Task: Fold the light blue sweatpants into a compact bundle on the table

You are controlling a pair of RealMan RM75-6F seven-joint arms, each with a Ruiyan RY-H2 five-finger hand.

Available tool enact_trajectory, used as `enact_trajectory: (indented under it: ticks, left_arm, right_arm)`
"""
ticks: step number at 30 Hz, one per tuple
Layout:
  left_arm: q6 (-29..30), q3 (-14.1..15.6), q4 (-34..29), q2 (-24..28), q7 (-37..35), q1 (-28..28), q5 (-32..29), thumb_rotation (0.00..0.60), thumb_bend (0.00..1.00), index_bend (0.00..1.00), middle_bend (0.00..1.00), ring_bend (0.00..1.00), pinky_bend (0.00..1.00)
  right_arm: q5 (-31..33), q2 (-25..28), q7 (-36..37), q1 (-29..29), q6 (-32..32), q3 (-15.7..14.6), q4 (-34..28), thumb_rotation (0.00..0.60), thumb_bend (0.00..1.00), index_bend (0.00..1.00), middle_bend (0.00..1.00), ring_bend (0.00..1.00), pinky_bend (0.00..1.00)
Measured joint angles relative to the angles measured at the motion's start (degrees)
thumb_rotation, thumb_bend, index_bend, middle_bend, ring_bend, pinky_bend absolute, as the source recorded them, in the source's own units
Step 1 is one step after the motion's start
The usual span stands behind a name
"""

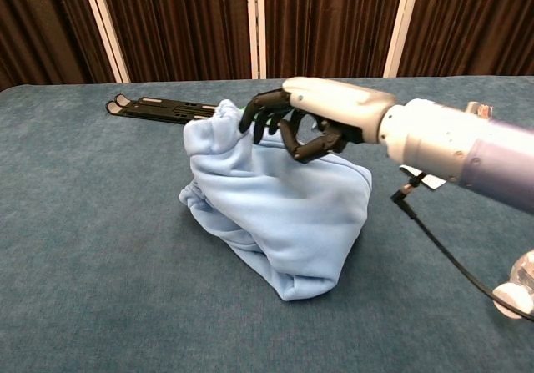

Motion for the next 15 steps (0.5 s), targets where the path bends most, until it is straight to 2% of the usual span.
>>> enact_trajectory:
  ticks: [6, 15]
  left_arm:
    - [-0.35, -0.03, 0.31, -0.15, -0.04, -0.12, -0.31, 0.6, 0.69, 0.0, 0.0, 0.0, 0.0]
    - [-0.28, -0.04, 0.33, -0.04, -0.47, -0.09, -0.13, 0.6, 0.69, 0.0, 0.0, 0.0, 0.0]
  right_arm:
    - [-1.33, -3.94, 0.18, 2.67, -0.95, 0.76, 3.43, 0.6, 0.84, 0.31, 0.33, 0.3, 0.35]
    - [0.15, -6.83, -3.14, 4.81, -4.69, 0.75, 7.42, 0.6, 0.84, 0.31, 0.32, 0.3, 0.35]
